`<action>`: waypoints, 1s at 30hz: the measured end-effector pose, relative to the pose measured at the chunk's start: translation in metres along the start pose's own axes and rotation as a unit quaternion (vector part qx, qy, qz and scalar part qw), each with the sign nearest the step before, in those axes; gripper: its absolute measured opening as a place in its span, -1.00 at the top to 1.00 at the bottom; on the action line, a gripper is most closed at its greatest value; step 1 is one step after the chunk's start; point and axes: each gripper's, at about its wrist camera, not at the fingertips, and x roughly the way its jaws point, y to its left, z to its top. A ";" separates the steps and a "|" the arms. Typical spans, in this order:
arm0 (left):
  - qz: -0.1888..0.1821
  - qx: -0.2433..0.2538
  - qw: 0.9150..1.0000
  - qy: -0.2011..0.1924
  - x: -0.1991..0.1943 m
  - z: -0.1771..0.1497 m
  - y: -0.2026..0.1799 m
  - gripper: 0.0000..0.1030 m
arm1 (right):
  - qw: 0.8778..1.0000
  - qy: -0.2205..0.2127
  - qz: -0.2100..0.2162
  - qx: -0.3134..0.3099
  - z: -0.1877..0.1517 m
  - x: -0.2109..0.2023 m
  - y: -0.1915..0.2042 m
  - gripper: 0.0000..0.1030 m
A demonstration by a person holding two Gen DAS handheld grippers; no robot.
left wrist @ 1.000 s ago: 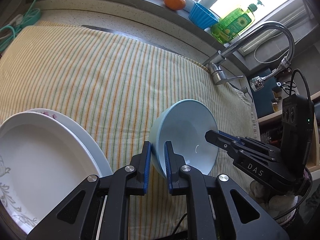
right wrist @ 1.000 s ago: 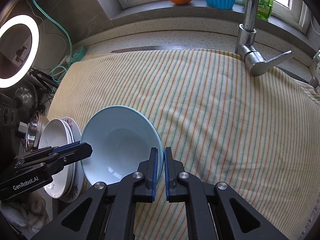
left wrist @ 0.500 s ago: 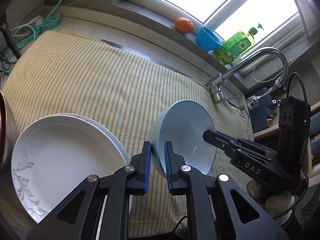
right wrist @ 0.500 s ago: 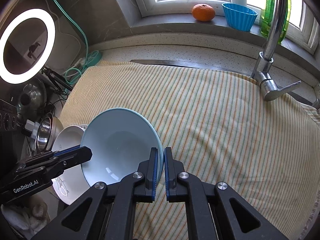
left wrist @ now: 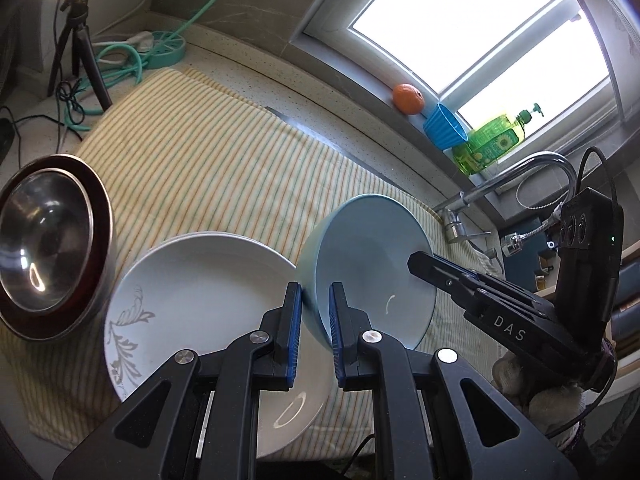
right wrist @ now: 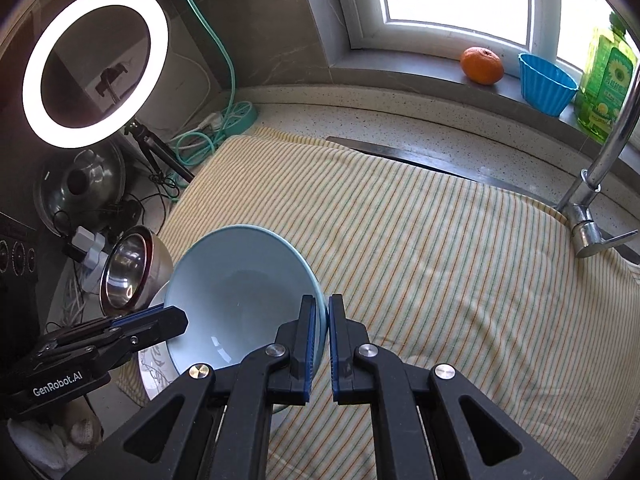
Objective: Organize plates and bowls
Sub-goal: 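Lift the light blue bowl and carry it toward the nested steel bowls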
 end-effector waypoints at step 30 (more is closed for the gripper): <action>0.053 -0.099 0.991 -0.073 -0.092 0.002 0.126 0.77 | 0.993 0.007 0.062 -0.099 0.028 0.053 0.161 0.88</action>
